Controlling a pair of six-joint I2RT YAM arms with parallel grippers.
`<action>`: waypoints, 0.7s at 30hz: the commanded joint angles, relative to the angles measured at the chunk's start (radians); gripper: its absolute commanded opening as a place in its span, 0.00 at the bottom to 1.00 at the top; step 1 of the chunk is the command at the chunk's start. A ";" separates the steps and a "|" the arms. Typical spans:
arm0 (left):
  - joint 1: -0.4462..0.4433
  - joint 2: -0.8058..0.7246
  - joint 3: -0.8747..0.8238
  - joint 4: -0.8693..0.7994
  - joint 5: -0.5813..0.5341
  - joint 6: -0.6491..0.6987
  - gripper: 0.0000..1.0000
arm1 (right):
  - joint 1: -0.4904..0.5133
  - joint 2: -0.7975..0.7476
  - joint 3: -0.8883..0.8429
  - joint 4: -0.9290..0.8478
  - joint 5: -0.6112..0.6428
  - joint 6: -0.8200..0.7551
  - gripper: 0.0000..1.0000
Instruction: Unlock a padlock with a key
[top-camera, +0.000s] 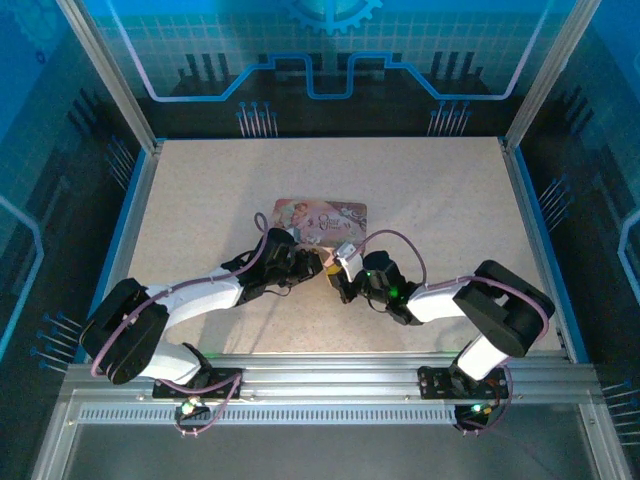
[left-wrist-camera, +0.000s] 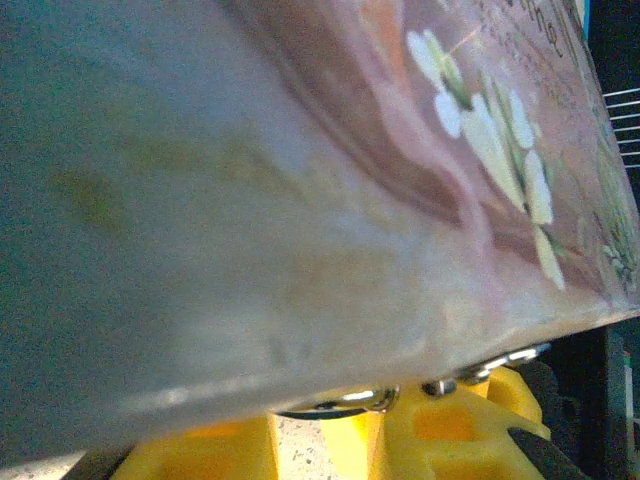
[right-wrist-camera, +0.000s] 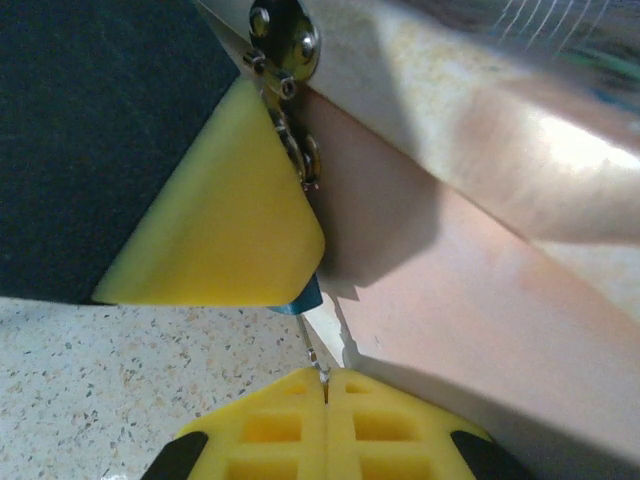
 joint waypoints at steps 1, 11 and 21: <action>-0.029 -0.010 0.045 0.032 0.156 -0.017 0.23 | -0.013 0.014 0.062 0.093 0.001 0.017 0.00; -0.029 -0.011 0.044 0.018 0.162 -0.015 0.23 | -0.026 0.006 0.081 0.088 0.021 0.007 0.00; -0.027 -0.037 0.072 -0.088 0.134 -0.018 0.23 | -0.008 -0.025 0.067 0.019 0.092 -0.062 0.00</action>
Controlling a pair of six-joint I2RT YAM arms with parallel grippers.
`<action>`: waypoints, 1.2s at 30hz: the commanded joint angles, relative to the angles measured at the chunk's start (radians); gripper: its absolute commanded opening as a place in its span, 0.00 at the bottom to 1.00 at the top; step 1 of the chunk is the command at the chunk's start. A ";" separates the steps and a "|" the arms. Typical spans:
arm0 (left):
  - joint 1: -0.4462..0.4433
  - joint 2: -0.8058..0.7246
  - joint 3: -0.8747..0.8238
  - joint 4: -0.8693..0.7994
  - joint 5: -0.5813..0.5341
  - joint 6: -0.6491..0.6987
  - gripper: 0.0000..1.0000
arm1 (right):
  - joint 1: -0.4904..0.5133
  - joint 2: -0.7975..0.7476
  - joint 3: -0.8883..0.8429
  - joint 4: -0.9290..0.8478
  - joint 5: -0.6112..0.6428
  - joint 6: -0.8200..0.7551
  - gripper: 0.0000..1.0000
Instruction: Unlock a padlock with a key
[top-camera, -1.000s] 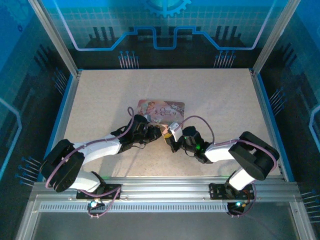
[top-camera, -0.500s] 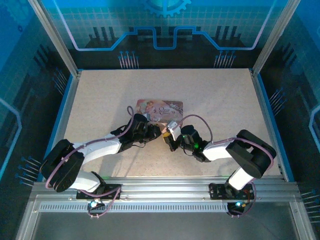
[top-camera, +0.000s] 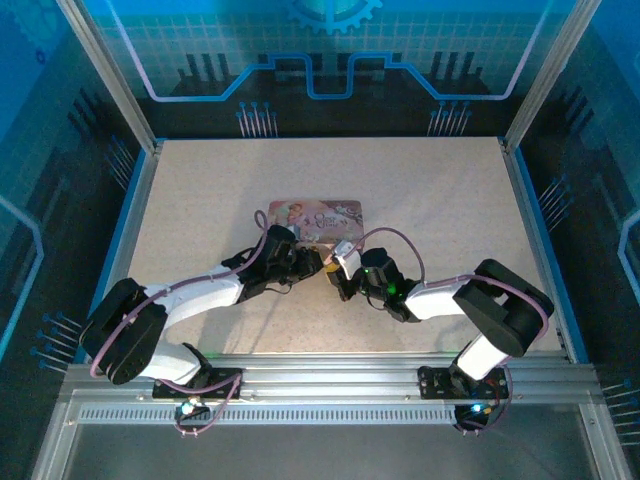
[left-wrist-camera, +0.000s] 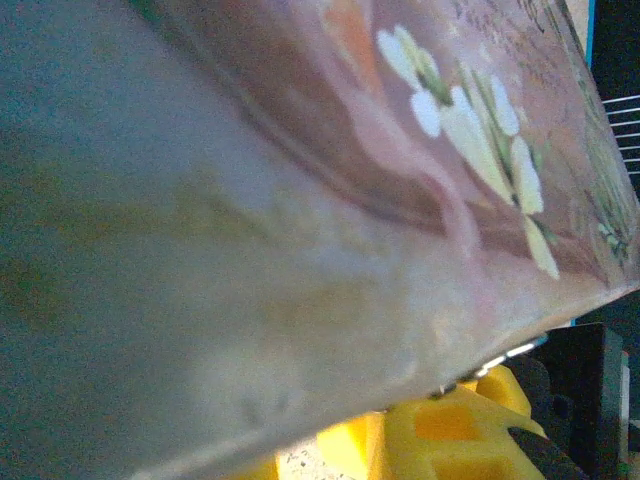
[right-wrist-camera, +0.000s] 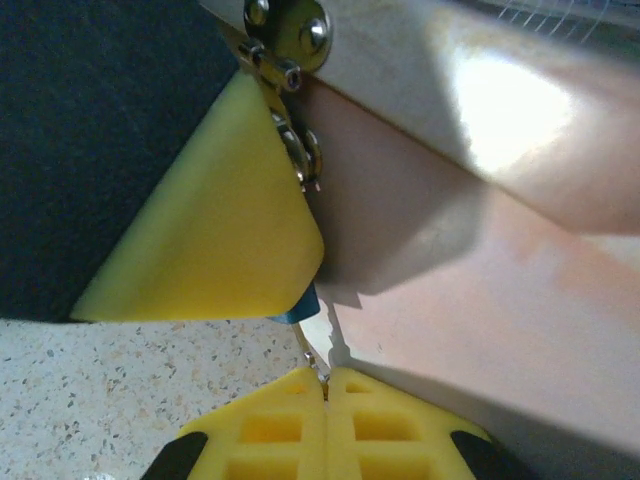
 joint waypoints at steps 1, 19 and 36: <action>-0.029 -0.037 0.039 -0.037 0.144 -0.020 0.22 | -0.003 -0.028 0.033 0.060 0.081 -0.024 0.00; -0.029 -0.018 0.058 -0.063 0.129 -0.028 0.23 | 0.020 -0.067 -0.025 0.077 0.079 -0.010 0.00; -0.027 -0.018 0.066 -0.069 0.121 -0.030 0.23 | 0.037 -0.087 -0.066 0.067 0.079 -0.002 0.00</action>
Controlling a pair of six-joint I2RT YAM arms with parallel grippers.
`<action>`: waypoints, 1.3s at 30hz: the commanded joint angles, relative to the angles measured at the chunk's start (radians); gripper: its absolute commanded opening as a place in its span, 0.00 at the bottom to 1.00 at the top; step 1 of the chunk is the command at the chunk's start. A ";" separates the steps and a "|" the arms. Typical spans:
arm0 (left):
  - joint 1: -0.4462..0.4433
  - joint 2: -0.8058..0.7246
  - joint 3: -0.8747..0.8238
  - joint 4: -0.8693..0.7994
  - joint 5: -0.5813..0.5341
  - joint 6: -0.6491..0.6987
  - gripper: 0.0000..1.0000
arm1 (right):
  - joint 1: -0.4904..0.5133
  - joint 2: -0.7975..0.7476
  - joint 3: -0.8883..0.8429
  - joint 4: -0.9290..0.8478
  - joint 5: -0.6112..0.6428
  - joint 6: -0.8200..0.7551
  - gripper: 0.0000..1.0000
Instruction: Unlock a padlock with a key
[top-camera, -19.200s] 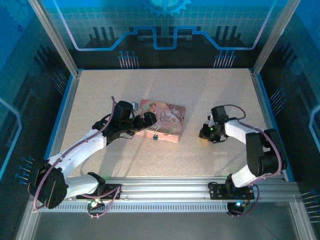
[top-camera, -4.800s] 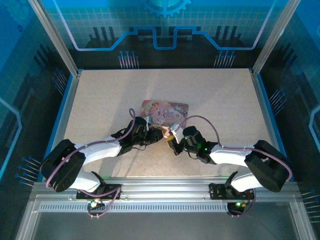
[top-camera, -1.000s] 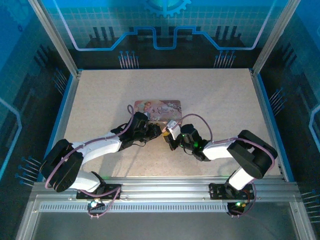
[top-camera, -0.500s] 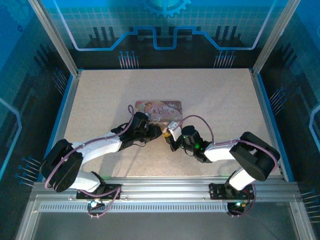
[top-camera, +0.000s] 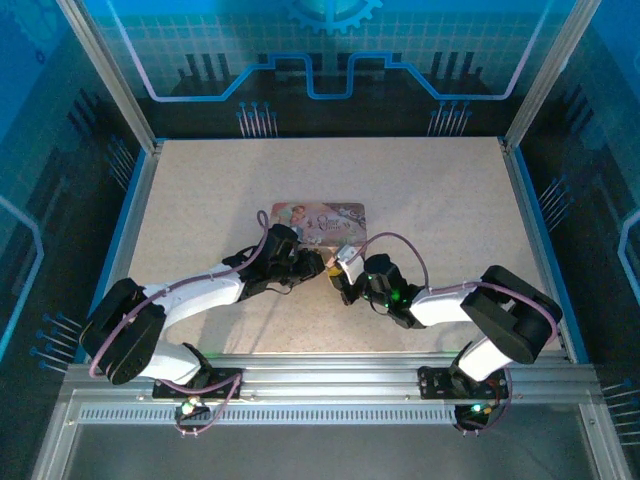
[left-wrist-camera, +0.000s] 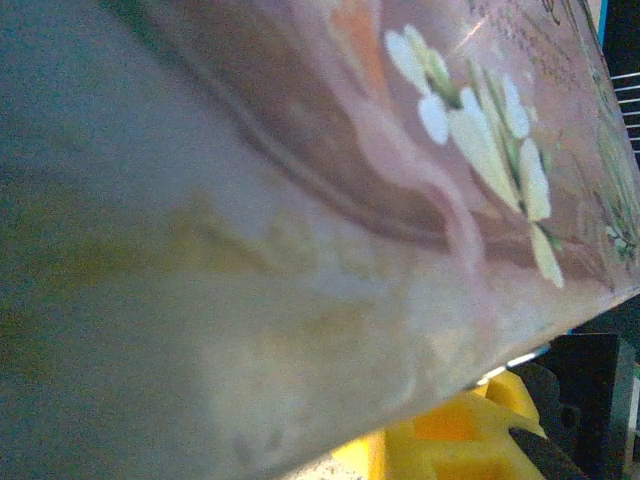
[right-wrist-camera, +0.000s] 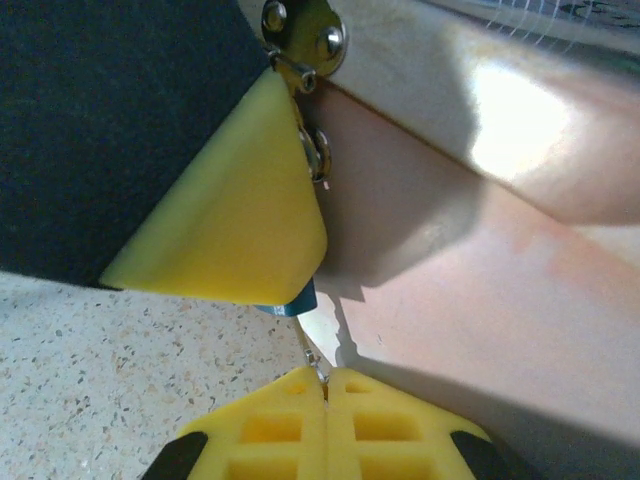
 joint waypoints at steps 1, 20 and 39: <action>-0.018 -0.019 0.038 -0.011 0.090 -0.022 0.23 | 0.006 -0.032 -0.009 0.048 0.032 0.001 0.00; -0.018 -0.031 0.041 -0.047 0.126 0.001 0.23 | 0.006 -0.041 0.046 0.039 0.027 -0.056 0.00; -0.018 -0.035 0.035 -0.042 0.159 0.018 0.23 | -0.056 -0.065 0.049 0.078 -0.090 -0.032 0.00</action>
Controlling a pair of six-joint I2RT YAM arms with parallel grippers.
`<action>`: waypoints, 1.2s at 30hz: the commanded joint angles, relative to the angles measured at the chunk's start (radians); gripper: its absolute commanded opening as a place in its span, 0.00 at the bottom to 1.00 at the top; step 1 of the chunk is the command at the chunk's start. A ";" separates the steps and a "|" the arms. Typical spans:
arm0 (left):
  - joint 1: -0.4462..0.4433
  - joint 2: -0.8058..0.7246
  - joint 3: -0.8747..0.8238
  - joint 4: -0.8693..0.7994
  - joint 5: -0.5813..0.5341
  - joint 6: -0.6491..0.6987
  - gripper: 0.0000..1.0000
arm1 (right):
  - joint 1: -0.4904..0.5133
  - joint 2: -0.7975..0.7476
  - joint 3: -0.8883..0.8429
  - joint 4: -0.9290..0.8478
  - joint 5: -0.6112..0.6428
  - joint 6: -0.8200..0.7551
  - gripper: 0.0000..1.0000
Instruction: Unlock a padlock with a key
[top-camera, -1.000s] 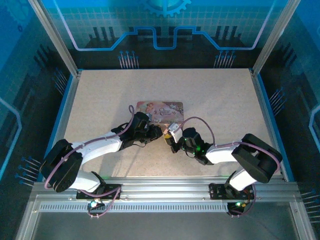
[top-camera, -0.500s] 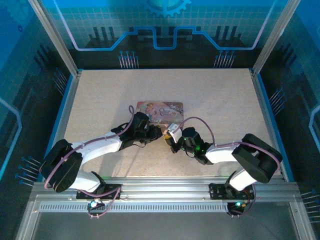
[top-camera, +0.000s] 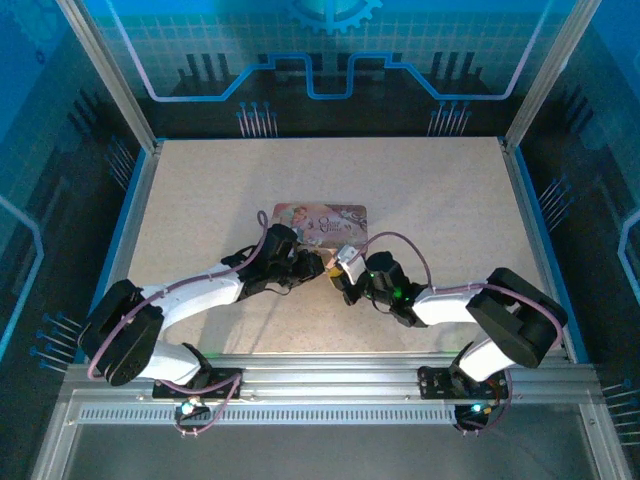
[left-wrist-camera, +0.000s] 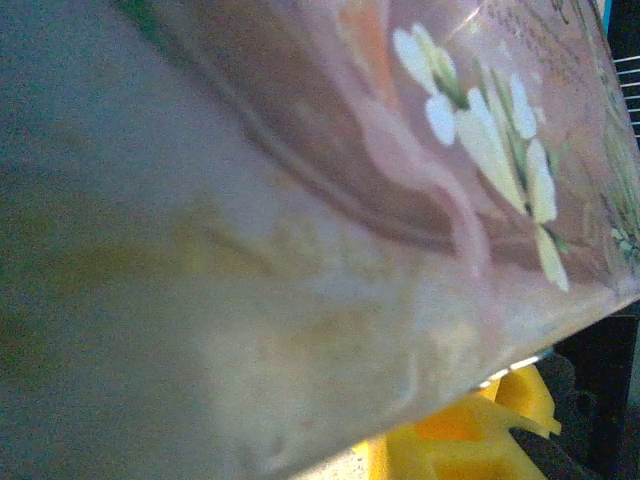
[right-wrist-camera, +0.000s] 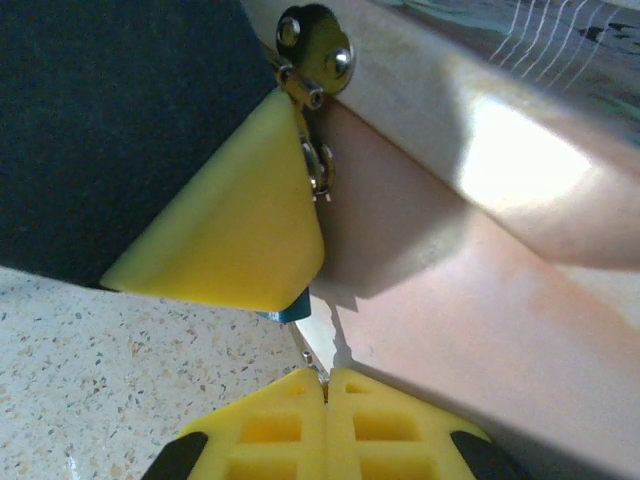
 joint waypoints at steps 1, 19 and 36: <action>-0.018 -0.024 0.030 -0.010 0.134 0.008 0.23 | -0.030 -0.036 0.047 0.112 -0.026 0.006 0.00; -0.019 0.008 0.041 -0.014 0.155 0.017 0.23 | -0.034 0.003 0.163 0.061 -0.064 -0.040 0.00; -0.018 0.051 0.008 0.045 0.155 0.002 0.23 | -0.048 0.030 0.131 0.068 -0.072 0.040 0.00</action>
